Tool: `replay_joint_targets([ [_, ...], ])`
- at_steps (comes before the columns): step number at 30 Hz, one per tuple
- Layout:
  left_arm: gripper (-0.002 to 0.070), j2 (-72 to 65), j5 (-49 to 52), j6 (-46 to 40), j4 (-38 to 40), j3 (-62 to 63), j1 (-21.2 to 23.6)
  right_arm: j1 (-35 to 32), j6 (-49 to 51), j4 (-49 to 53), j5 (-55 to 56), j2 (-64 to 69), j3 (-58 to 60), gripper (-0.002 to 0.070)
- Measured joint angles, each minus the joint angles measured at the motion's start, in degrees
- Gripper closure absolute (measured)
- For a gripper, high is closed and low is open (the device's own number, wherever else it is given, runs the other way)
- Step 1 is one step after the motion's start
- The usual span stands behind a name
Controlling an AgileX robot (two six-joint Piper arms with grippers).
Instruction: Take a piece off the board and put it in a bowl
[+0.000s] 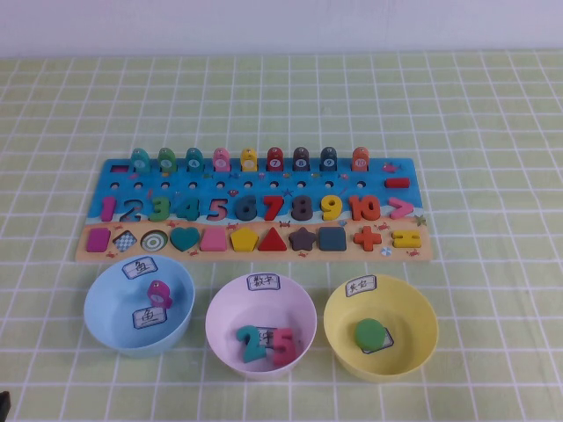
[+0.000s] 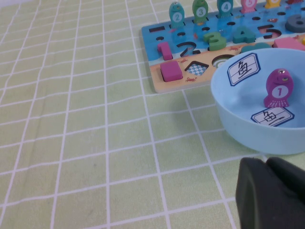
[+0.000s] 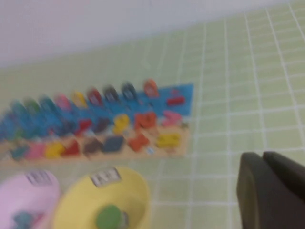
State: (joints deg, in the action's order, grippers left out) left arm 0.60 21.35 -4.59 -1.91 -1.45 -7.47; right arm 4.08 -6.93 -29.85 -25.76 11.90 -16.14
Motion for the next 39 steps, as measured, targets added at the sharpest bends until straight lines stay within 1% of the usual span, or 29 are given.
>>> replay_joint_targets([
  [6,0.0678,0.0,0.0,0.0,0.0,0.0,0.0,0.0,-0.2,15.4,-12.8,19.8,-16.3,0.0694],
  [10,0.0678,0.0,0.0,0.0,0.0,0.0,0.0,0.0,-0.7,19.7,-18.5,32.2,-24.0,0.0694],
  [19,0.0678,0.0,0.0,0.0,0.0,0.0,0.0,0.7,-5.6,21.5,-30.5,58.5,-38.0,0.0694],
  [24,0.0678,0.0,0.0,0.0,0.0,0.0,0.0,4.7,-6.2,25.6,-37.0,70.3,-45.5,0.0694],
  [27,0.0678,0.0,0.0,0.0,0.0,0.0,0.0,7.9,-6.2,27.7,-38.7,74.9,-49.9,0.0694],
  [30,0.0678,0.0,0.0,0.0,0.0,0.0,0.0,9.6,-6.2,28.0,-39.5,78.8,-53.9,0.0694],
  [39,0.0678,0.0,0.0,0.0,0.0,0.0,0.0,10.1,-5.1,26.4,-43.6,89.1,-65.9,0.0694],
])
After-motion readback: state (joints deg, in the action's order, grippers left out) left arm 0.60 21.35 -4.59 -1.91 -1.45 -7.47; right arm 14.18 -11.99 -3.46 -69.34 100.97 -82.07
